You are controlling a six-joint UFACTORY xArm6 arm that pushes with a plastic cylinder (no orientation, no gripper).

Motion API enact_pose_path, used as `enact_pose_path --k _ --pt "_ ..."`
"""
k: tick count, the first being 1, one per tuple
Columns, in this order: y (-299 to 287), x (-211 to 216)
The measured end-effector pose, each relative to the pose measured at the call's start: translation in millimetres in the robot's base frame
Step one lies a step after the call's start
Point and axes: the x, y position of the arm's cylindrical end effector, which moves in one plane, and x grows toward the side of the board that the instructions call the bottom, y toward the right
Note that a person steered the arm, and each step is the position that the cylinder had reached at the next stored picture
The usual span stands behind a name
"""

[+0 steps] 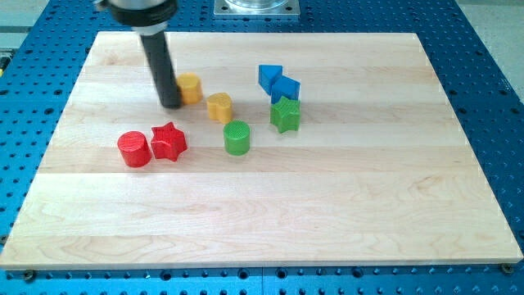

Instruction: Make the oval shape of blocks by adjusting the red blocks triangle and green star

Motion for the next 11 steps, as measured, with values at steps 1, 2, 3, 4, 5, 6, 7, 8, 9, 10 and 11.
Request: enact_pose_path --k 1,2,3,4,5,6,7,8,9,10,11 --pt "-26.6 14.7" --pt "-68.2 63.8" --pt "-105.5 101.6" --pt "-100.5 145.2" --pt "-67.6 150.0" --pt "-50.7 126.7" --pt "-71.5 100.7" --pt "-67.6 97.9" --pt "-64.2 127.7" --pt "-39.3 123.5" --pt "-32.7 88.4"
